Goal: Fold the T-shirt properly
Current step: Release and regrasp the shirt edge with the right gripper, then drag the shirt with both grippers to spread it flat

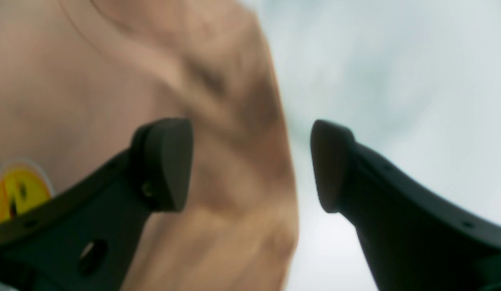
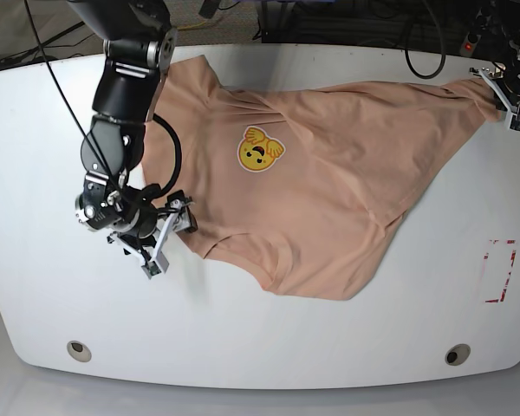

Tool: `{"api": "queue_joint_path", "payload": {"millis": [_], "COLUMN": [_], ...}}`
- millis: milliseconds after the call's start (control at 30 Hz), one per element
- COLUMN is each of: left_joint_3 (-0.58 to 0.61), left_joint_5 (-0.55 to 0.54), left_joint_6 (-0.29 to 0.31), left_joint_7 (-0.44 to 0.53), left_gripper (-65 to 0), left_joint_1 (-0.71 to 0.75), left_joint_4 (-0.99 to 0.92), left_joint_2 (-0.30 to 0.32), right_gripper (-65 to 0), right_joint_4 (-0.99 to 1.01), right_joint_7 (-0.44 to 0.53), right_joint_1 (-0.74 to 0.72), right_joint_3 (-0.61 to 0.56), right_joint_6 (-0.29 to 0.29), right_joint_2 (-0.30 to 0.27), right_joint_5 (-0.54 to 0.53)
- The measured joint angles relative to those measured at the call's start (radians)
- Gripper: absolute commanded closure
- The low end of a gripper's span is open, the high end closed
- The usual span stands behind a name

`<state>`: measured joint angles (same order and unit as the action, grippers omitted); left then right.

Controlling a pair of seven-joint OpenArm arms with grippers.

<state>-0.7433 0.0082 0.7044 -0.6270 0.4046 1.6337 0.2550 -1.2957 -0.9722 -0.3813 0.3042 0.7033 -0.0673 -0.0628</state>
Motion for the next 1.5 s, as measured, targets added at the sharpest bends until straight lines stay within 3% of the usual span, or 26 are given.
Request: {"api": "queue_joint_path", "payload": {"millis": [367, 533, 633, 700, 867, 900, 1167, 1300, 1500], "left_joint_3": [0.001, 0.001, 0.001, 0.001, 0.001, 0.001, 0.007, 0.013, 0.090], "left_joint_5": [0.002, -0.001, -0.001, -0.001, 0.003, 0.003, 0.107, 0.138, 0.130], "left_joint_6": [0.000, -0.001, -0.001, 0.000, 0.000, 0.000, 0.001, 0.000, 0.007], "left_joint_7": [0.000, 0.000, 0.000, 0.000, 0.000, 0.000, 0.001, 0.008, 0.013], "left_gripper": [-0.4, -0.4, -0.4, -0.4, -0.4, -0.4, -0.4, -0.4, -0.4], "left_joint_1": [0.000, 0.000, 0.000, 0.000, -0.002, -0.005, -0.123, -0.179, -0.272], "left_joint_4": [0.000, 0.000, 0.000, 0.000, 0.000, 0.000, -0.002, -0.024, -0.134], "left_joint_2": [0.000, 0.000, 0.000, 0.000, 0.001, 0.001, 0.021, 0.035, 0.120], "right_gripper": [-43.1, -43.0, -42.0, -36.8, -2.4, 0.0, 0.0, 0.0, 0.0], "right_joint_4": [0.542, 0.646, 0.644, 0.642, 0.641, 0.641, 0.581, 0.395, 0.072], "right_joint_7": [0.285, 0.336, 0.344, 0.369, 0.369, 0.375, 0.375, 0.294, 0.150], "right_joint_1": [-0.238, -0.244, -0.236, -0.223, -0.207, -0.202, -0.146, -0.032, 0.180], "right_joint_3": [-0.041, -0.106, -0.115, -0.112, -0.116, -0.116, -0.098, -0.042, 0.047], "right_joint_6": [-0.017, -0.013, -0.017, -0.013, -0.003, -0.003, 0.004, 0.012, -0.004], "right_joint_2": [-0.101, -0.111, -0.091, -0.071, -0.048, -0.047, -0.064, -0.091, -0.098], "right_joint_5": [0.010, -0.019, -0.012, -0.026, -0.030, -0.034, -0.039, -0.060, -0.046]}}
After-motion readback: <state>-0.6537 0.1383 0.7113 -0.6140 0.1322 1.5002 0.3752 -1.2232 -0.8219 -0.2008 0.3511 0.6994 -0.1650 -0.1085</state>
